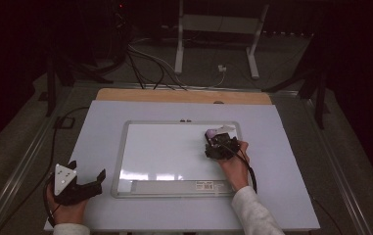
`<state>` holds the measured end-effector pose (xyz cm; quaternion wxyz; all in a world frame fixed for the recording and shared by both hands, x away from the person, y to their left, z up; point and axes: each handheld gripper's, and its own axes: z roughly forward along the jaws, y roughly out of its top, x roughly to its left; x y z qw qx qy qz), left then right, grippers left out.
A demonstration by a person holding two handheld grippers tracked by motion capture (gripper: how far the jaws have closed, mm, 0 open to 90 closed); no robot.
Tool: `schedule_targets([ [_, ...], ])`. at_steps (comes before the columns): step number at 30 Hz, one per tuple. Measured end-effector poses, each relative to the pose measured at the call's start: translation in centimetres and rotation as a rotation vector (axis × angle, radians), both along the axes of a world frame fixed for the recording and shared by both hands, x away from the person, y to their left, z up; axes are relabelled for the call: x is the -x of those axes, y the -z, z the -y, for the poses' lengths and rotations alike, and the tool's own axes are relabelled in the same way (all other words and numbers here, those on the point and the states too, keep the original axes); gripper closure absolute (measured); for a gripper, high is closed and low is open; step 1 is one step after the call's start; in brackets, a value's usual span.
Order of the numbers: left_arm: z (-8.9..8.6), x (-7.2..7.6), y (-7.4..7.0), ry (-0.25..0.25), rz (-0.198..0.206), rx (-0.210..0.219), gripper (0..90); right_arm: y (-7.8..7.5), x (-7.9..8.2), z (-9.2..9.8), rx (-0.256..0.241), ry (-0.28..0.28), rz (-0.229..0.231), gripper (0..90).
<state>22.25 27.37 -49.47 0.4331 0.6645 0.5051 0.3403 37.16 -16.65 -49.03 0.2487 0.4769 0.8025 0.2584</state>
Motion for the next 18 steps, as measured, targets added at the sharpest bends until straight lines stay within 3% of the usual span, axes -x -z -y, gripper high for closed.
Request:
schedule_targets([
  [3,0.0,0.0,0.0,0.0,0.0,0.0,0.7,0.0,-0.1,0.2,0.006,0.002,-0.001,32.2],
  [10,0.0,0.0,0.0,0.001,0.0,-0.002,0.7,0.1,-0.6,0.9,0.032,0.033,-0.019,43.1],
  [14,0.0,0.0,0.0,0.001,0.001,-0.001,0.7,-0.2,-0.4,1.2,0.03,0.047,0.016,59.9],
  [18,0.0,0.0,0.0,0.0,0.001,-0.001,0.7,-0.7,-0.3,1.4,0.013,0.053,0.044,62.9],
])
